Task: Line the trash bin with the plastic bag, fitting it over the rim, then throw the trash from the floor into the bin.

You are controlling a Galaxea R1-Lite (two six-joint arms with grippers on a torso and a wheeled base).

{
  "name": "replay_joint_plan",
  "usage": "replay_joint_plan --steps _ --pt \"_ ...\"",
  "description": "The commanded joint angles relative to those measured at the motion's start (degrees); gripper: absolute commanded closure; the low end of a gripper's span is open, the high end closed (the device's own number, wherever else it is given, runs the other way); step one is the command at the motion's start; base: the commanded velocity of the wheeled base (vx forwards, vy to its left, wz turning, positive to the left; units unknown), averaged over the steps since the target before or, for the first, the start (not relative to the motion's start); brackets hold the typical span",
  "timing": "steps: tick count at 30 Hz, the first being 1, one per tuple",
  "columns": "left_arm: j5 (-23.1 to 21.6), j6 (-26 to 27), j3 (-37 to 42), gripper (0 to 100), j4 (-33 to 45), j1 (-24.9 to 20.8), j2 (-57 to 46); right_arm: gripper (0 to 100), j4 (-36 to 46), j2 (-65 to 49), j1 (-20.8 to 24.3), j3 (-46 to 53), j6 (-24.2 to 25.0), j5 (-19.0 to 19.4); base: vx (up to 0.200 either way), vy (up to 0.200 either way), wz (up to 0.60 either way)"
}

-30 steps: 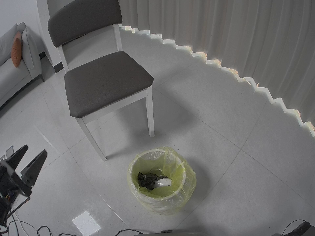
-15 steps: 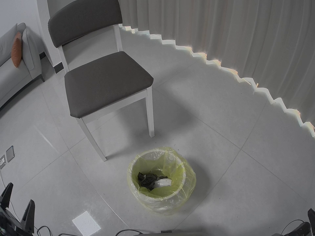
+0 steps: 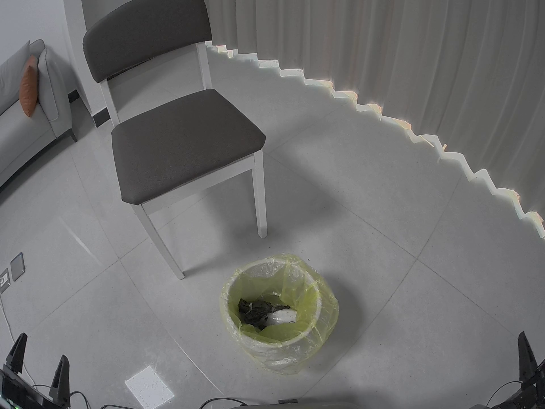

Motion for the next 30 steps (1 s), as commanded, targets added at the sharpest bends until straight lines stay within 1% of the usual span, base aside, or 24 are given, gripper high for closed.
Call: replay_joint_plan --steps 1,2,3,4,6,8,10,11,12,13,14,15,16,17,20,21,23,24,25,27,28,30 --pt "1.3 0.2 1.0 0 1.4 0.3 -0.9 0 1.8 -0.8 0.0 2.4 -3.7 -0.8 0.000 0.000 0.00" --pt "1.3 0.2 1.0 0 1.4 0.3 -0.9 0 1.5 -0.8 0.0 2.5 -3.8 1.8 0.000 0.000 0.00" --pt "1.3 0.2 1.0 0 1.4 0.3 -0.9 0 1.4 -0.8 0.0 2.5 -3.9 2.8 0.000 0.000 0.00" --pt "1.3 0.3 1.0 0 1.4 0.3 -0.9 0 1.4 -0.8 0.0 2.5 -3.8 4.8 0.000 0.000 0.00" --pt "1.3 0.2 1.0 0 1.4 0.4 -0.9 0 2.1 -0.8 0.0 2.3 -3.1 5.9 0.000 0.000 0.00" --pt "0.8 0.7 1.0 0 1.4 0.3 -0.9 0 3.9 -0.8 0.0 1.8 -1.3 6.1 0.000 0.000 0.00" --pt "1.1 0.7 1.0 0 1.4 0.4 -0.9 0 3.6 -0.8 0.0 2.0 -3.3 4.7 0.000 0.000 0.00" --pt "1.2 0.7 1.0 0 1.4 0.4 -0.9 0 0.9 -0.8 0.0 2.5 -4.9 3.7 0.000 0.000 0.00" --pt "1.2 0.6 1.0 0 1.4 0.4 -0.9 0 -2.1 -0.8 0.0 2.6 -5.2 3.2 0.000 0.000 0.00" --pt "1.2 0.5 1.0 0 1.4 0.4 -0.9 0 -3.6 -0.8 0.0 2.6 -4.7 2.4 0.000 0.000 0.00" --pt "1.2 0.4 1.0 0 1.4 0.4 -0.9 0 -3.2 -0.8 0.0 2.6 -4.6 2.0 0.000 0.000 0.00" --pt "1.3 0.4 1.0 0 1.4 0.4 -0.9 0 0.5 -0.8 0.0 2.6 -4.3 1.7 0.000 0.000 0.00" --pt "1.3 0.4 1.0 0 1.4 0.4 -0.9 0 1.8 -0.8 0.0 2.6 -3.7 1.9 0.000 0.000 0.00" --pt "1.3 0.3 1.0 0 1.4 0.4 -0.9 0 1.8 -0.8 0.0 2.6 -2.2 1.9 0.000 0.000 0.00" --pt "1.3 0.2 1.0 0 1.4 0.4 -0.9 0 1.1 -0.8 0.0 2.6 -1.5 1.4 0.000 0.000 0.00" --pt "1.3 0.3 1.0 0 1.4 0.3 -0.9 0 1.3 -0.8 0.0 2.6 -1.4 0.1 0.000 0.000 0.00" --pt "0.7 0.6 1.0 0 1.4 0.3 -0.9 0 1.7 -0.8 0.0 2.5 -2.1 -6.1 0.000 0.000 0.00" --pt "0.8 0.6 1.0 0 1.4 0.3 -0.9 0 2.1 -0.8 0.0 2.5 -3.7 -12.7 0.000 0.000 0.00" --pt "0.8 0.6 1.0 0 1.4 0.3 -0.9 0 2.1 -0.8 0.0 2.4 -4.3 -14.9 0.000 0.000 0.00" --pt "0.8 0.6 1.0 0 1.4 0.3 -0.9 0 2.0 -0.8 0.0 2.5 -4.1 -14.1 0.000 0.000 0.00" --pt "0.8 0.6 1.0 0 1.4 0.3 -0.9 0 1.8 -0.8 0.0 2.5 -4.1 -13.0 0.000 0.000 0.00" --pt "0.8 0.6 1.0 0 1.4 0.3 -0.9 0 1.9 -0.8 0.0 2.5 -4.6 -7.8 0.000 0.000 0.00"
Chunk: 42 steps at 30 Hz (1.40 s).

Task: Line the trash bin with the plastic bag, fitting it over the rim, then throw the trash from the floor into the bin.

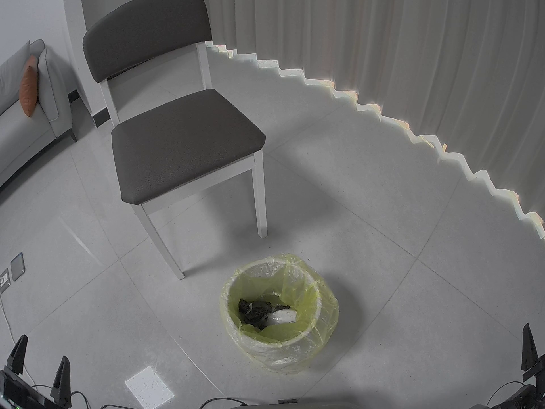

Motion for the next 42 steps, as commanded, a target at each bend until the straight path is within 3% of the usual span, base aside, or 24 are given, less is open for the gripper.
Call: replay_joint_plan --steps 1,3,8,11,14,24,29,33,36,42 --pt "-0.1 0.1 1.0 0 0.0 0.0 -0.6 0 0.2 -0.7 0.0 0.9 -1.4 8.6 0.000 0.000 0.00" --pt "-0.1 0.1 1.0 0 0.0 0.0 -0.6 0 0.1 -0.7 0.0 0.9 -0.9 12.0 0.000 0.000 0.00" --pt "-0.1 0.1 1.0 0 0.0 0.0 -0.6 0 -0.9 -0.7 0.0 1.0 -1.1 12.2 0.000 0.000 0.00" --pt "-0.1 0.1 1.0 0 0.0 0.0 -0.6 0 -5.8 -0.7 0.0 1.0 -0.3 12.1 0.000 0.000 0.00" --pt "-0.1 0.1 1.0 0 0.0 0.0 -0.6 0 0.6 -0.7 0.0 0.9 0.1 11.9 0.000 0.000 0.00" --pt "-0.1 0.1 1.0 0 0.0 0.0 -0.6 0 -0.7 -0.7 0.0 1.0 1.6 12.5 0.000 0.000 0.00" --pt "-0.1 0.1 1.0 0 0.0 0.0 -0.6 0 -1.0 -0.7 0.0 1.0 -3.2 12.2 0.000 0.000 0.00" --pt "-0.1 0.1 1.0 0 0.0 0.0 -0.6 0 -0.8 -0.7 0.0 1.0 5.3 12.2 0.000 0.000 0.00" --pt "-0.1 0.1 1.0 0 0.0 0.0 -0.6 0 -0.3 -0.4 0.1 1.0 6.0 12.1 0.000 0.000 0.00" --pt "-0.2 0.1 1.0 0 0.0 0.0 -0.6 0 0.5 -0.6 0.0 1.0 2.7 13.5 0.000 0.000 0.00"
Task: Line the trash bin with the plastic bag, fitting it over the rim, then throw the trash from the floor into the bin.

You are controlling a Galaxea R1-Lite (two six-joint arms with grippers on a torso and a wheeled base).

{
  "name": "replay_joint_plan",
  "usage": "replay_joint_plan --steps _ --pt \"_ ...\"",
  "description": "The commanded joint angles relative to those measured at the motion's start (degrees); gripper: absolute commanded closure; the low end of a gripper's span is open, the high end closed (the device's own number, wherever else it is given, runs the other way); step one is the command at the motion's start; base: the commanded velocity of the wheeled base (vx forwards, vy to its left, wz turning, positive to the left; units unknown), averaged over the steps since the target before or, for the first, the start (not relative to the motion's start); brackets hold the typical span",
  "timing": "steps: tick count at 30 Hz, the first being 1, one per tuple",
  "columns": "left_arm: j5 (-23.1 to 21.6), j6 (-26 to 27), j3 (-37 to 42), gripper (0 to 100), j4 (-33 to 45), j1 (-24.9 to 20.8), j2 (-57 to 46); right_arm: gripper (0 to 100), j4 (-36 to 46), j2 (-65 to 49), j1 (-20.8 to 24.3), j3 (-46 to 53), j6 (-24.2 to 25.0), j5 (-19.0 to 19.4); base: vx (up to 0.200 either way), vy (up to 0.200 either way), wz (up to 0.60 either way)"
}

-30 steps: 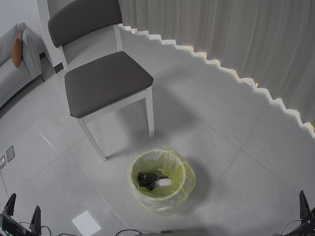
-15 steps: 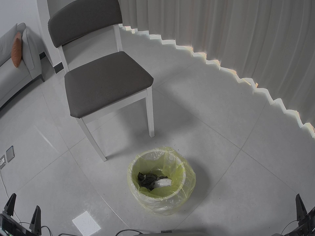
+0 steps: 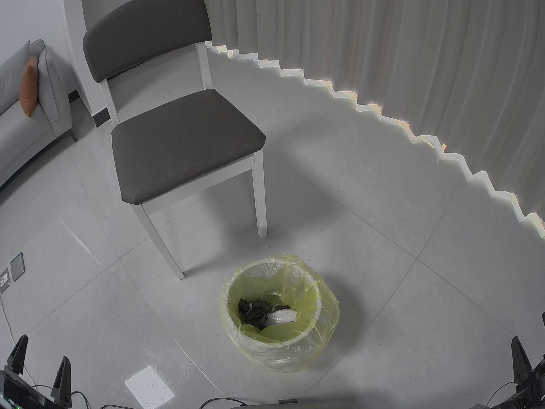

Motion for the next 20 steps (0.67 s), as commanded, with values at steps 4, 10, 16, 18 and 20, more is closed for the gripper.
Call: replay_joint_plan --steps 4,10,16,18,20 --pt "-0.1 0.0 1.0 0 0.0 0.0 -0.8 0 0.3 -0.7 -0.1 0.9 -0.5 -1.8 0.000 0.000 0.00" --pt "-0.1 0.0 1.0 0 0.0 0.0 -0.8 0 2.5 -0.7 -0.1 1.0 0.1 -8.8 0.000 0.000 0.00" --pt "-0.1 0.0 1.0 0 0.0 0.0 -0.8 0 2.9 -0.8 0.0 1.0 0.8 -8.6 0.000 0.000 0.00" --pt "-0.1 0.0 1.0 0 0.0 0.0 -0.8 0 2.9 -0.8 0.0 1.0 0.7 -8.6 0.000 0.000 0.00" --pt "-0.1 0.0 1.0 0 0.0 0.0 -0.8 0 2.9 -0.8 -0.1 1.0 0.7 -8.6 0.000 0.000 0.00"
